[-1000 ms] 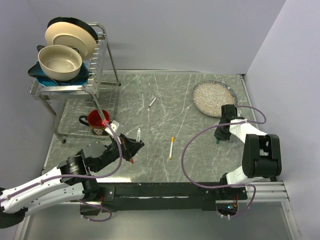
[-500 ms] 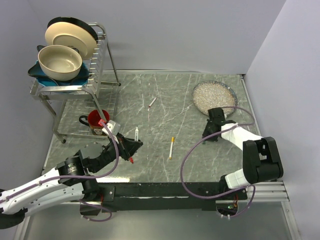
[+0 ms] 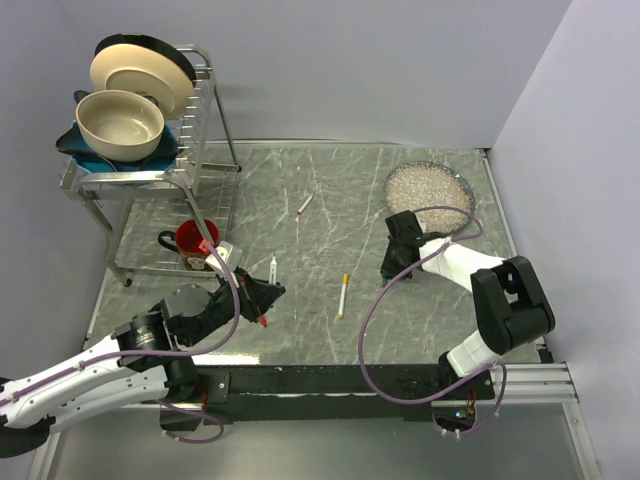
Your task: Insert the pens into the pen caps
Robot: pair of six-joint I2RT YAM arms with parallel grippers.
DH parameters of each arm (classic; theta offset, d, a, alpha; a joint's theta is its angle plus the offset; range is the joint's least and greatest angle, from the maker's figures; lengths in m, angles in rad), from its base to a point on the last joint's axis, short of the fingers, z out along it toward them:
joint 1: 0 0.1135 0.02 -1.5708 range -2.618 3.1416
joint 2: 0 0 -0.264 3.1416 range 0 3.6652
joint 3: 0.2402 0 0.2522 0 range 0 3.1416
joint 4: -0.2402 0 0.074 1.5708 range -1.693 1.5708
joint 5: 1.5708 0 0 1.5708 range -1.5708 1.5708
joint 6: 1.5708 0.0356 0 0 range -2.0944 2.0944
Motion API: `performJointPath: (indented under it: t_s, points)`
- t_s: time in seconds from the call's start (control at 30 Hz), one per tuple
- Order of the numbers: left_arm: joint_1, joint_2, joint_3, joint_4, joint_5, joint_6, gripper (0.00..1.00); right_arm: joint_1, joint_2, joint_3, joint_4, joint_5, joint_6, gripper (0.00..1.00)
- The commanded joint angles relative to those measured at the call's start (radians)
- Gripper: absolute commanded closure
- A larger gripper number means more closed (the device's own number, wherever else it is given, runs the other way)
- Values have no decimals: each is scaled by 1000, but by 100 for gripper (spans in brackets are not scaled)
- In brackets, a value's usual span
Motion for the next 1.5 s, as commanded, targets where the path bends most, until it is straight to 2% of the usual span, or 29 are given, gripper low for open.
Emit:
performJointPath:
  t_s: [0.0, 0.13, 0.47, 0.73, 0.83, 1.13, 1.47]
  points:
    - [2, -7, 7, 25, -7, -7, 99, 33, 21, 47, -40, 54, 15, 71]
    - [2, 5, 21, 33, 4, -3, 99, 52, 21, 60, -76, 89, 6, 66]
    - [2, 8, 11, 41, 12, -15, 99, 79, 77, 73, -99, 128, -65, 67]
    - [2, 37, -2, 58, 38, -29, 99, 99, 101, 77, -93, 132, -62, 75]
    - [0, 81, -7, 74, 61, -38, 99, 105, 101, 74, -91, 135, -59, 81]
    - [2, 261, -73, 298, 208, -101, 99, 108, 55, 46, -36, 90, -59, 100]
    - [2, 469, -177, 580, 302, -182, 99, 113, -112, -52, 80, 5, -19, 100]
